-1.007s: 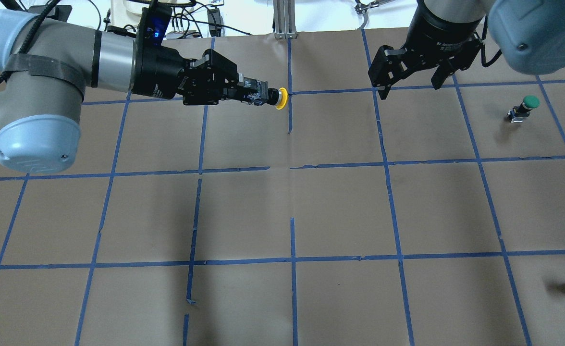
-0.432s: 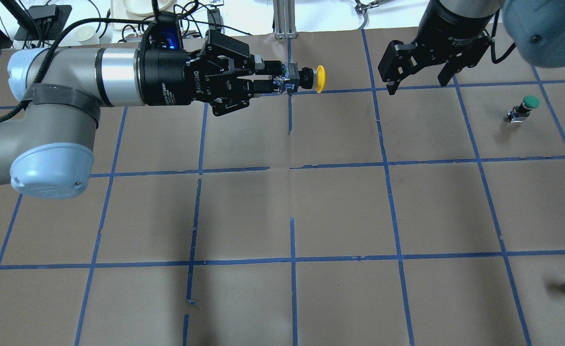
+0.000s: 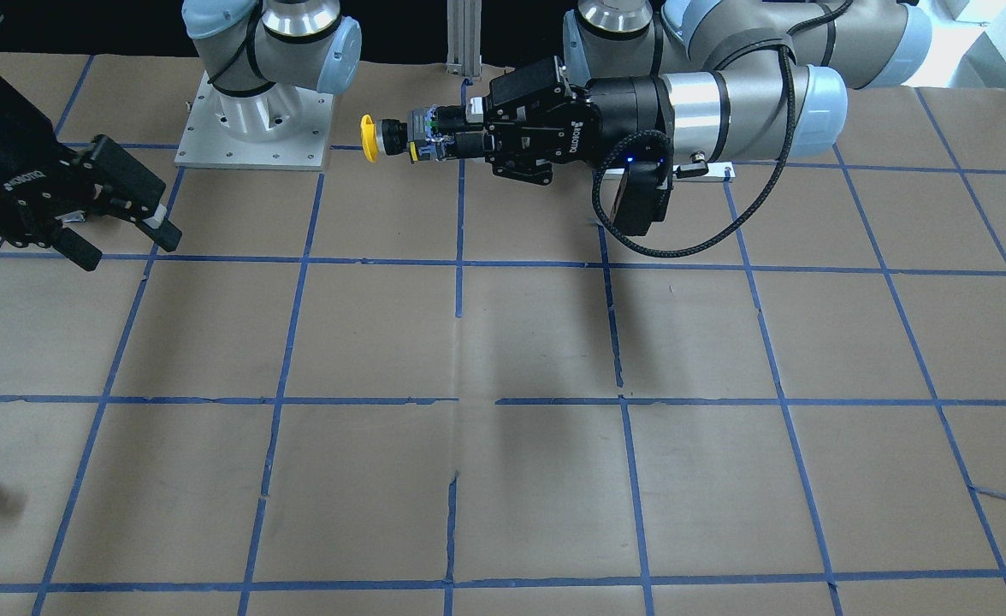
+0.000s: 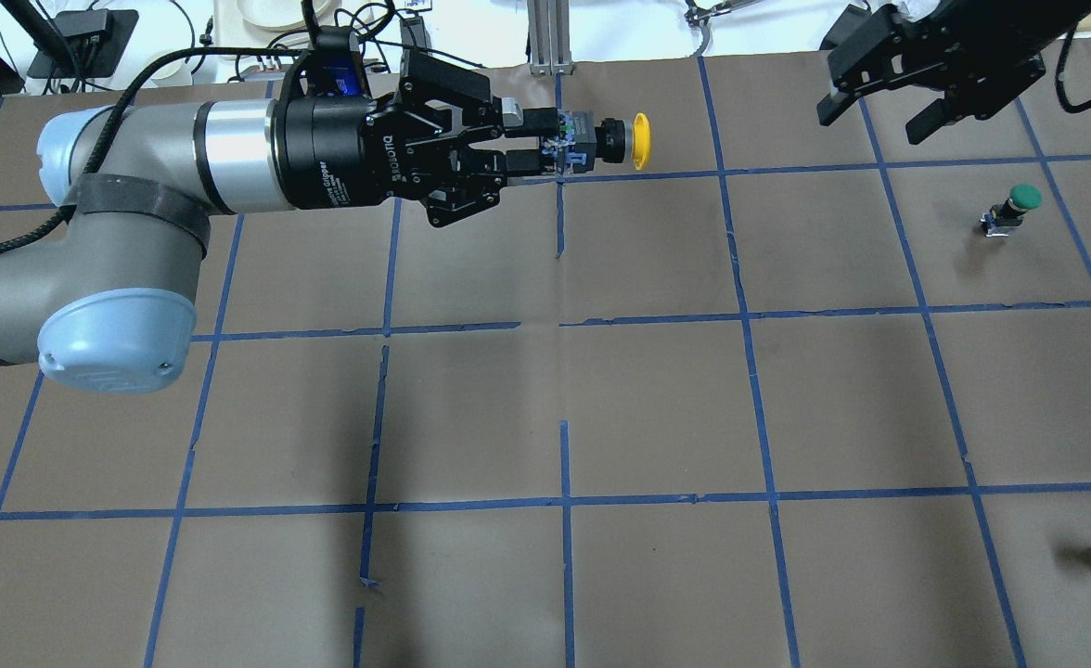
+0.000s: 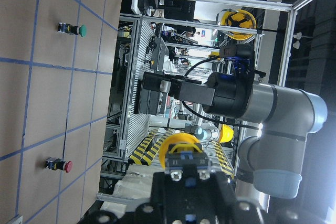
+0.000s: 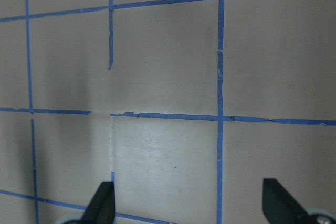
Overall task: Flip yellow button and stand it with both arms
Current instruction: 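Hold the button up with the left gripper while the right gripper approaches its yellow cap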
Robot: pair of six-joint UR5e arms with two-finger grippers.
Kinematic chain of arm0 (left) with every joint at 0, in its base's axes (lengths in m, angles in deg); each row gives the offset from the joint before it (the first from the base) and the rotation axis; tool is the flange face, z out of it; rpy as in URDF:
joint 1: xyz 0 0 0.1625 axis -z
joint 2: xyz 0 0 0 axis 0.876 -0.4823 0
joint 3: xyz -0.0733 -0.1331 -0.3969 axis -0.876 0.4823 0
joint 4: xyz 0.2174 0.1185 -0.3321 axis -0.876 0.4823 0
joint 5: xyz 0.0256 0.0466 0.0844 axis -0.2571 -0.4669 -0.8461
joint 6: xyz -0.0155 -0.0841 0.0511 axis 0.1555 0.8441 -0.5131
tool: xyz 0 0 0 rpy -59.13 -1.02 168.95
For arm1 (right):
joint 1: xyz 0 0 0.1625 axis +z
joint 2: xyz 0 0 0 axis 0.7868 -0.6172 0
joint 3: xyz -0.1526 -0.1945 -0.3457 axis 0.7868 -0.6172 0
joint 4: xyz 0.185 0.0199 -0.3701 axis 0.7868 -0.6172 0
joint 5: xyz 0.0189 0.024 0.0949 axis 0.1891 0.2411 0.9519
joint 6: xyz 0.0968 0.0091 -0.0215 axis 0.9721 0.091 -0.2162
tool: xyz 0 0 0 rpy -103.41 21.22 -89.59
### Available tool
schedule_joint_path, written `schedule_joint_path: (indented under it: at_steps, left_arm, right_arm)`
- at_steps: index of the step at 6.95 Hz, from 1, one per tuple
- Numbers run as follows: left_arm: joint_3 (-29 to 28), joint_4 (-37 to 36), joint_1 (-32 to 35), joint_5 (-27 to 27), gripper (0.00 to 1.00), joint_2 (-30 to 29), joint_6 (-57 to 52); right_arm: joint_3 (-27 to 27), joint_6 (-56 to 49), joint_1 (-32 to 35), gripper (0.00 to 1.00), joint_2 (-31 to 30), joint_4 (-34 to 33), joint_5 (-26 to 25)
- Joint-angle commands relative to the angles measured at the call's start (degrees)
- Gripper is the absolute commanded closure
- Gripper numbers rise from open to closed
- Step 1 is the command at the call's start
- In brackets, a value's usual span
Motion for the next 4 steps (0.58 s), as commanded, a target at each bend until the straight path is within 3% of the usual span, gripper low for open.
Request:
schedule_joint_path:
  at_steps: [1,4]
  left_arm:
    - [-0.1,-1.0,0.2,0.1,1.0,-0.3,0.2]
    - [-1.1,-1.0,0.1,0.0,1.0,-0.3,0.6]
  right_arm:
    - [0.2,-4.6,-10.3,0.01,0.0,15.6,16.3]
    - [0.8,-5.8,-12.6,0.01,-4.3,40.9,27.1]
